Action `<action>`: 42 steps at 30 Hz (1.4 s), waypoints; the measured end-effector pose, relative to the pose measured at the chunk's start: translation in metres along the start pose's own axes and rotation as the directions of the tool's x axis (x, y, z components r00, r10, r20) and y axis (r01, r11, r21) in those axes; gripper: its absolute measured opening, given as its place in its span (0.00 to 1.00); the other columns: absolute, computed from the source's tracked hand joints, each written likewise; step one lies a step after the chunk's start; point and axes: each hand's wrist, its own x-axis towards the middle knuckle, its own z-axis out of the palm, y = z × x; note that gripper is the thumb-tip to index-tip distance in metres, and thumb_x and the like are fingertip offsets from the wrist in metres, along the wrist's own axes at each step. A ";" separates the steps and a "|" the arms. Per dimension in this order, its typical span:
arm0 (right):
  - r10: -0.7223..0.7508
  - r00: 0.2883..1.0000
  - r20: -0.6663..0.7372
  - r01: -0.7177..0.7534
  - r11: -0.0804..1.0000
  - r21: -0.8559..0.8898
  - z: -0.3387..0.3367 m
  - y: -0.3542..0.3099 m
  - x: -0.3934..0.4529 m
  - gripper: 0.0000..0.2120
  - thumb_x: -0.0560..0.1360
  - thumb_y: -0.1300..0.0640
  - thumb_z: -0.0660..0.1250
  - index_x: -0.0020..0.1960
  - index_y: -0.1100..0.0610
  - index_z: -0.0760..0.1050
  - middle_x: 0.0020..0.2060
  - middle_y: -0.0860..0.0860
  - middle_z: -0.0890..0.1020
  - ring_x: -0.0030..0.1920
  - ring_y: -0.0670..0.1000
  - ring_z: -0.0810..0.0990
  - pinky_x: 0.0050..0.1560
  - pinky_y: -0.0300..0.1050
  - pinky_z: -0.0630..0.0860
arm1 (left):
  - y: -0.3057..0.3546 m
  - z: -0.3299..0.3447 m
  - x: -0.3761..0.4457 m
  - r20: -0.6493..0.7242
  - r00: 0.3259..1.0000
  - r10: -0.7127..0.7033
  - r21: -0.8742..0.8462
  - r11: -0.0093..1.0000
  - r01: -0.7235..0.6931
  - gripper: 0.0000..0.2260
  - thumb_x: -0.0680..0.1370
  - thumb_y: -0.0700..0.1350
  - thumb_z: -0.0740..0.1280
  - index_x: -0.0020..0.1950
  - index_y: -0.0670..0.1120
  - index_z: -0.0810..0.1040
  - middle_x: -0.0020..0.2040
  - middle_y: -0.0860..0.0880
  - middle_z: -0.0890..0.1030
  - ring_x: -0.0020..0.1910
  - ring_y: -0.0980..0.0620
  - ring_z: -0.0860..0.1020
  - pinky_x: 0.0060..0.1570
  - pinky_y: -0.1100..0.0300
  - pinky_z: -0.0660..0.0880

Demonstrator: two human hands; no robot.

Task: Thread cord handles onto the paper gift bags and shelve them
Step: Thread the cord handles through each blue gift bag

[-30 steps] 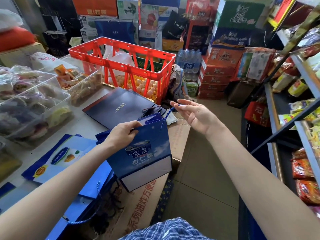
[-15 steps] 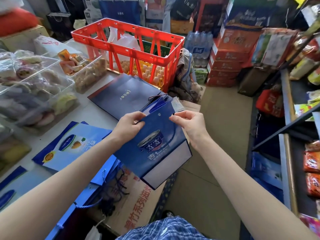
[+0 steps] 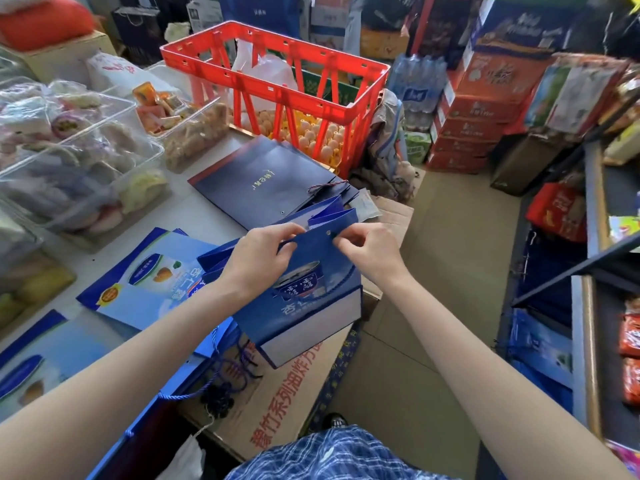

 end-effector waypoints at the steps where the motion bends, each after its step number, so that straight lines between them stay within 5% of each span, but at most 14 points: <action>1: -0.013 1.000 0.014 0.013 1.000 -0.029 -0.001 0.000 0.000 0.08 0.75 0.59 0.66 0.50 0.61 0.81 0.47 0.53 0.83 0.43 0.46 0.76 0.36 0.29 0.68 | 0.001 0.000 -0.001 -0.010 1.000 0.022 0.022 1.000 -0.022 0.13 0.78 0.40 0.62 0.61 0.47 0.78 0.56 0.48 0.81 0.52 0.50 0.79 0.54 0.56 0.76; 5: -0.097 0.995 0.036 0.102 0.973 -0.206 -0.005 -0.004 -0.001 0.08 0.76 0.59 0.66 0.51 0.62 0.80 0.49 0.55 0.83 0.45 0.49 0.77 0.41 0.35 0.72 | 0.004 0.001 -0.003 -0.035 0.991 0.133 0.108 0.986 -0.128 0.14 0.78 0.39 0.63 0.62 0.48 0.78 0.56 0.49 0.82 0.52 0.48 0.79 0.55 0.53 0.75; 12: -0.240 0.971 -0.006 0.197 0.812 -0.550 0.001 -0.007 -0.005 0.08 0.77 0.60 0.60 0.49 0.62 0.77 0.48 0.57 0.81 0.49 0.56 0.77 0.47 0.45 0.70 | 0.019 0.006 -0.011 -0.001 0.921 0.390 0.248 0.892 -0.377 0.10 0.74 0.40 0.64 0.50 0.42 0.83 0.38 0.44 0.82 0.34 0.42 0.79 0.34 0.50 0.79; 14: -0.180 0.982 -0.065 0.136 0.895 -0.424 0.001 -0.003 -0.005 0.06 0.76 0.61 0.63 0.47 0.61 0.78 0.45 0.56 0.82 0.45 0.54 0.78 0.44 0.43 0.71 | 0.021 0.009 -0.012 0.000 0.936 0.352 0.233 0.910 -0.343 0.09 0.75 0.40 0.64 0.50 0.41 0.82 0.38 0.44 0.81 0.35 0.42 0.79 0.35 0.52 0.77; 16: -0.024 0.989 -0.145 0.009 0.995 -0.103 -0.003 0.000 -0.006 0.04 0.74 0.61 0.68 0.48 0.59 0.78 0.40 0.52 0.82 0.40 0.48 0.79 0.41 0.38 0.76 | 0.019 0.010 -0.012 -0.018 0.936 0.352 0.243 0.910 -0.337 0.09 0.75 0.39 0.64 0.51 0.41 0.82 0.38 0.44 0.81 0.35 0.43 0.78 0.34 0.52 0.76; 18: 0.130 0.984 -0.120 -0.110 0.980 0.166 -0.004 0.001 -0.008 0.09 0.73 0.61 0.71 0.51 0.56 0.75 0.39 0.50 0.81 0.39 0.46 0.80 0.41 0.37 0.79 | 0.015 0.011 -0.011 -0.005 0.933 0.359 0.276 0.898 -0.343 0.09 0.75 0.38 0.65 0.52 0.42 0.82 0.38 0.44 0.81 0.35 0.43 0.79 0.33 0.52 0.76; 22: 0.234 0.972 -0.024 -0.218 0.936 0.277 0.002 0.003 -0.006 0.07 0.74 0.54 0.69 0.48 0.57 0.77 0.41 0.54 0.84 0.43 0.52 0.83 0.48 0.53 0.81 | 0.013 0.013 -0.009 0.080 0.912 0.402 0.307 0.861 -0.407 0.08 0.71 0.38 0.70 0.50 0.40 0.81 0.38 0.44 0.81 0.34 0.44 0.78 0.31 0.55 0.75; 25: 0.329 0.944 0.008 -0.314 0.896 0.315 0.000 0.005 -0.005 0.09 0.71 0.50 0.72 0.41 0.56 0.79 0.36 0.53 0.84 0.38 0.51 0.83 0.45 0.49 0.81 | 0.010 0.021 -0.011 0.101 0.891 0.442 0.347 0.824 -0.448 0.11 0.66 0.37 0.74 0.47 0.41 0.81 0.34 0.48 0.79 0.30 0.48 0.76 0.26 0.60 0.72; 29: 0.432 0.895 0.115 -0.444 0.827 0.344 0.000 0.007 -0.005 0.04 0.73 0.58 0.71 0.42 0.58 0.78 0.37 0.53 0.82 0.36 0.48 0.81 0.39 0.40 0.80 | 0.003 0.036 -0.015 0.113 0.891 0.439 0.337 0.827 -0.450 0.14 0.66 0.37 0.76 0.49 0.44 0.82 0.35 0.50 0.79 0.31 0.50 0.77 0.26 0.59 0.74; 31: 0.475 0.876 0.079 -0.468 0.801 0.373 0.004 0.009 -0.005 0.04 0.72 0.61 0.69 0.39 0.58 0.77 0.35 0.53 0.82 0.35 0.49 0.80 0.41 0.43 0.80 | 0.006 0.038 -0.015 0.147 0.915 0.377 0.238 0.884 -0.403 0.12 0.74 0.41 0.70 0.57 0.46 0.80 0.44 0.50 0.81 0.40 0.50 0.80 0.36 0.57 0.77; 34: 0.470 0.883 0.017 -0.444 0.821 0.359 0.009 0.008 -0.005 0.06 0.71 0.62 0.69 0.37 0.57 0.76 0.33 0.53 0.81 0.33 0.49 0.80 0.45 0.48 0.81 | 0.007 0.036 -0.009 0.180 0.977 0.119 -0.090 0.991 -0.104 0.14 0.79 0.47 0.62 0.65 0.51 0.76 0.55 0.50 0.81 0.50 0.54 0.78 0.53 0.58 0.75; 39: 0.336 0.940 -0.060 -0.307 0.908 0.287 0.006 -0.003 0.000 0.12 0.71 0.63 0.70 0.48 0.54 0.69 0.42 0.56 0.81 0.40 0.54 0.81 0.44 0.51 0.81 | 0.003 0.032 0.006 0.070 0.997 -0.012 -0.220 0.975 0.027 0.16 0.77 0.39 0.64 0.65 0.49 0.76 0.58 0.50 0.81 0.55 0.54 0.79 0.59 0.55 0.75; 42: 0.253 0.965 -0.073 -0.227 0.941 0.250 0.004 -0.007 -0.001 0.17 0.72 0.64 0.69 0.52 0.52 0.64 0.41 0.59 0.80 0.41 0.56 0.81 0.45 0.55 0.80 | 0.010 0.028 0.012 0.037 0.997 -0.066 -0.343 0.937 0.074 0.16 0.74 0.39 0.68 0.62 0.47 0.78 0.54 0.49 0.83 0.49 0.57 0.81 0.56 0.57 0.77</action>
